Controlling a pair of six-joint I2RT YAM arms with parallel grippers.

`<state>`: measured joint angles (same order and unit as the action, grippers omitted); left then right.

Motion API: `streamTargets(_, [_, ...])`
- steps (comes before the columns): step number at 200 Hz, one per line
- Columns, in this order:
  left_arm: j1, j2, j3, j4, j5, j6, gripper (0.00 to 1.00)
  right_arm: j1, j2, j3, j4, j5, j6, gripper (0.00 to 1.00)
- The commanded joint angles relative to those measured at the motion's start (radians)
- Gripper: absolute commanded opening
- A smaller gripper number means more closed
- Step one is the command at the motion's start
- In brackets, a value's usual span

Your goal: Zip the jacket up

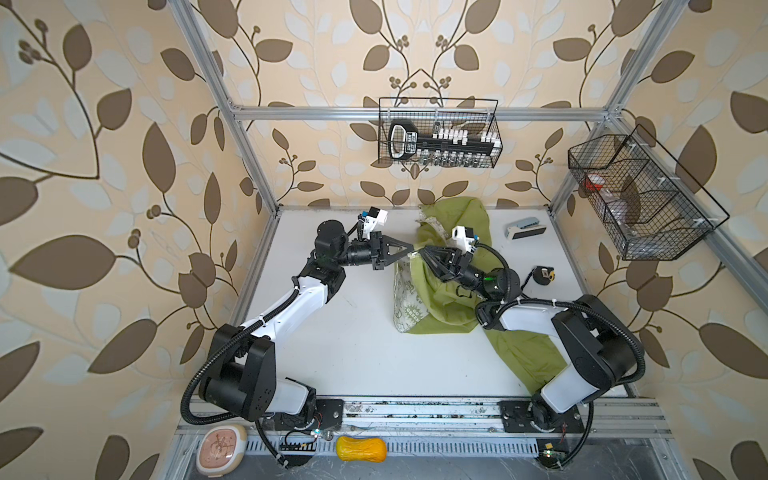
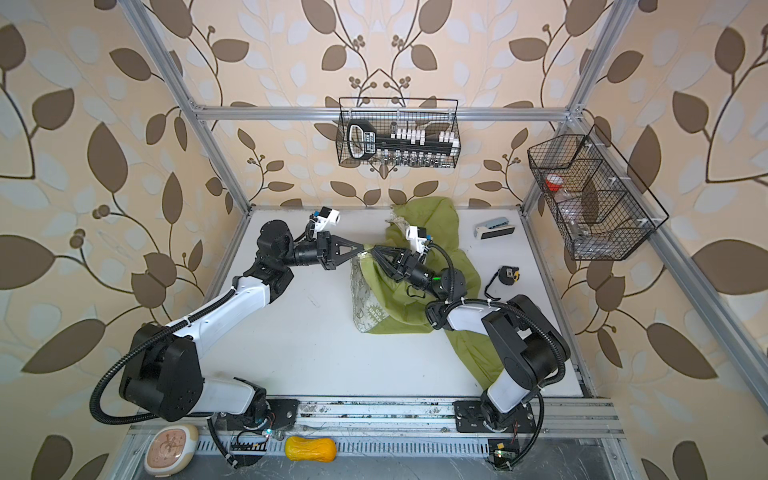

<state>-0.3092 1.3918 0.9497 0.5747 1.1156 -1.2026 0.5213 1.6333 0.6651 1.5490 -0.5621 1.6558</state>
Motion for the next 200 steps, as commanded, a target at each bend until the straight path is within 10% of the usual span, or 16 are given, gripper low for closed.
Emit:
streamTargets(1, [-0.010,-0.054,0.040,-0.016,-0.017,0.049,0.00,0.000,0.023,-0.024,0.059,-0.033,0.028,0.37])
streamTargets(49, [-0.010,-0.115,0.040,-0.329,-0.107,0.208,0.00,-0.010,-0.014,-0.101,-0.077,-0.058,-0.097,0.50])
streamTargets(96, [-0.008,-0.146,0.063,-0.748,-0.301,0.371,0.00,-0.005,-0.190,-0.095,-0.635,-0.036,-0.481,0.65])
streamTargets(137, [-0.007,-0.111,0.112,-0.915,-0.485,0.372,0.00,0.116,-0.393,0.055,-1.414,0.320,-0.990,0.82])
streamTargets(200, [-0.007,-0.049,0.192,-1.129,-0.628,0.307,0.00,0.314,-0.353,0.156,-1.626,0.642,-1.175,0.89])
